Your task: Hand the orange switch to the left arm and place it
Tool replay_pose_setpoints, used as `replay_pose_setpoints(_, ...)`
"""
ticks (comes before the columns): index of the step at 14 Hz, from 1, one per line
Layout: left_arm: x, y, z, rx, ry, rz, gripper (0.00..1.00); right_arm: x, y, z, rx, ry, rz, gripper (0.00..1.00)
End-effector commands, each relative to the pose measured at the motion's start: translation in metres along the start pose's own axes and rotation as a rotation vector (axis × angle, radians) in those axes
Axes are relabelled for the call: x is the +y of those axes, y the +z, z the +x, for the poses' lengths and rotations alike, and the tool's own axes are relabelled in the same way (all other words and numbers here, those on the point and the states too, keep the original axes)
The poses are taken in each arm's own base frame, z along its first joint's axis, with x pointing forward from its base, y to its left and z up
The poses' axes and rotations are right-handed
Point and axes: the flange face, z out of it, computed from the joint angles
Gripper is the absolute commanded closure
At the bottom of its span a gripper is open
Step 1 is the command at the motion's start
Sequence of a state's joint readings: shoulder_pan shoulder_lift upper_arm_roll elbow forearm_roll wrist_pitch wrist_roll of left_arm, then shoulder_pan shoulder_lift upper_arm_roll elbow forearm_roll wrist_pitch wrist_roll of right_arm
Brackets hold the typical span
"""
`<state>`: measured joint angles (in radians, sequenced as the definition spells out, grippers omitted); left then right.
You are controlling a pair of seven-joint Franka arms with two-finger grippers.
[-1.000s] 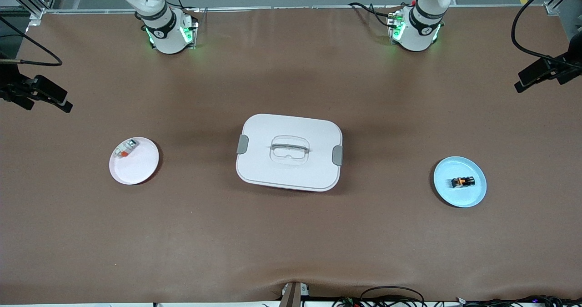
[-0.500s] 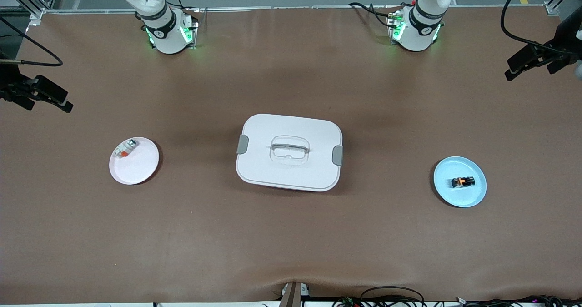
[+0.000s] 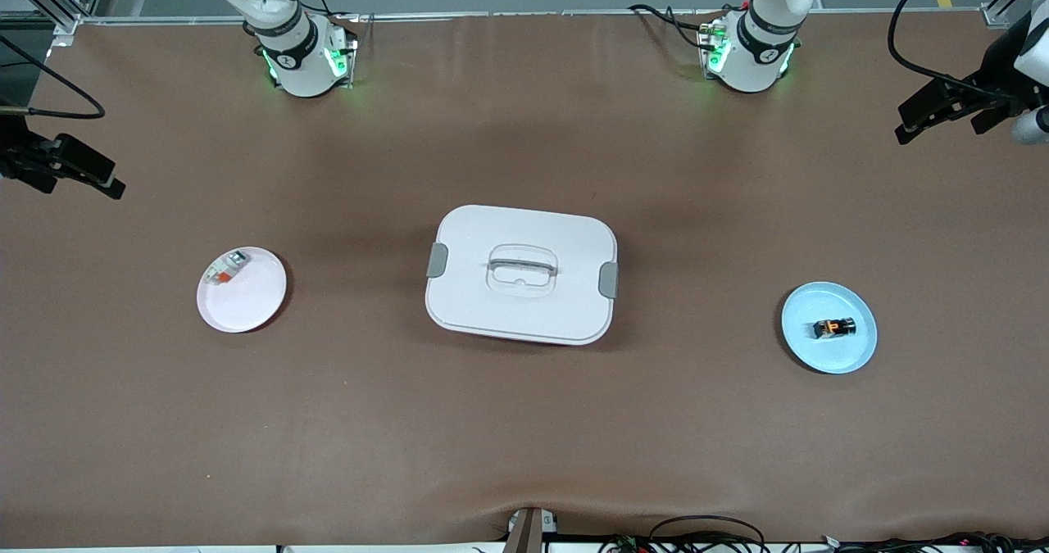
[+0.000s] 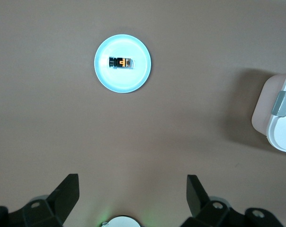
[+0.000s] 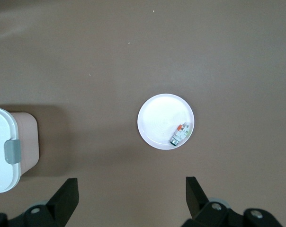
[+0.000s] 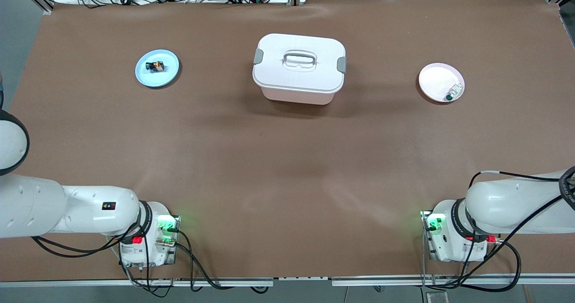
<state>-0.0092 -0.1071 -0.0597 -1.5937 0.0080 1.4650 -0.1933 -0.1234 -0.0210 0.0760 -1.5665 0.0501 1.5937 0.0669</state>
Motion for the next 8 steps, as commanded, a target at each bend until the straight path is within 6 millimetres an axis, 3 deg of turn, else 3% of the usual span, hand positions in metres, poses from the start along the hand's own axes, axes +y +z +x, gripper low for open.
replay_pose_setpoints(1, -0.0035, 0.0015, 0.0036, 0.004, 0.013, -0.004, 0.00, 0.0026, -0.0072, -0.0063, 0.001, -0.061, -0.015, 0.00)
replay_pose_setpoints(8, -0.0078, 0.0019, 0.0039, 0.000, -0.001, -0.003, 0.00, 0.0005, -0.0094, -0.0061, 0.008, -0.065, -0.019, 0.00)
